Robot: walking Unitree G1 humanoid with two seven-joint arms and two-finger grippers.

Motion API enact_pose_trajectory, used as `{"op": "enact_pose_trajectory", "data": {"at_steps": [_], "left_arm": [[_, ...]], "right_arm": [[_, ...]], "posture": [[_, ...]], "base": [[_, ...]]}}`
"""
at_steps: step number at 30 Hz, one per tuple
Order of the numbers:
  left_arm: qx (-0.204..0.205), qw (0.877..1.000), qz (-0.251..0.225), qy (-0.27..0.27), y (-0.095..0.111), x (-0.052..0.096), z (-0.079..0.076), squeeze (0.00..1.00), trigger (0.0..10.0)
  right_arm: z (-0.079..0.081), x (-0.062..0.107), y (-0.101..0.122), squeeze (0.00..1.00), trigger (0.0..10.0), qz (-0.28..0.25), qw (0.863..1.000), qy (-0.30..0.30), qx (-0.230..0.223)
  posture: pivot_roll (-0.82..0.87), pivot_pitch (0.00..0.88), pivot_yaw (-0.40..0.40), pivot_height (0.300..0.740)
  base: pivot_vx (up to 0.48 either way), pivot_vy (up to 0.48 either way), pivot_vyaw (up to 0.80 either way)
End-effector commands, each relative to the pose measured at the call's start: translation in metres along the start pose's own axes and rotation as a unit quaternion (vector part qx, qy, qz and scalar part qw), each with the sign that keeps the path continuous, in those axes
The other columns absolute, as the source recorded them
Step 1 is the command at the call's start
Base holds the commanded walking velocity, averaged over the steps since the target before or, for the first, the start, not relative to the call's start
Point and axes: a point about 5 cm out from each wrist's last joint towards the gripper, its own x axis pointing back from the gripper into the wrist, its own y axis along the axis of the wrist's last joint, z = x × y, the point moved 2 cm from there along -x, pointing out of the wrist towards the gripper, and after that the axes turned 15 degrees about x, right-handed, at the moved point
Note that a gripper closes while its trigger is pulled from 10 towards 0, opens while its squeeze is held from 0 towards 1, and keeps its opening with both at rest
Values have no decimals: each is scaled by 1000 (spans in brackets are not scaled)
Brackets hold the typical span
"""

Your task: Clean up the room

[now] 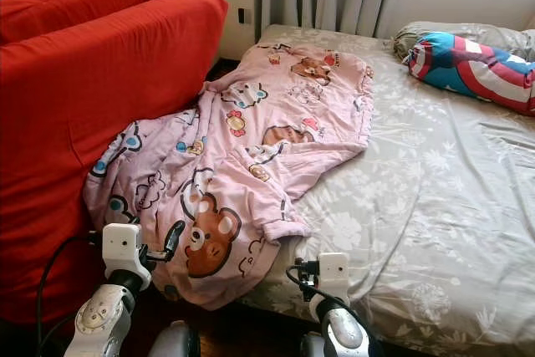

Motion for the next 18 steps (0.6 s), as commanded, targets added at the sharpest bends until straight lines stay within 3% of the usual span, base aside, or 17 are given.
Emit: {"op": "enact_pose_trajectory", "data": {"at_steps": [1,8,18], "left_arm": [[1,1000,3,-2,-1,-2,-1,0,10000],[2,1000,3,-2,-1,-3,-2,0,10000],[3,1000,2,-2,-1,-4,-2,0,10000]], "right_arm": [[-1,1,-2,0,10000,1,1000,-3,-5],[3,-1,5,0,10000,-17,1000,-2,-3],[4,-3,12,0,10000,-32,999,1,6]], "posture": [[-33,62,-42,653],[-35,61,-43,653],[-34,56,-46,653]], "base": [[0,0,0],[69,0,0],[243,0,0]]}}
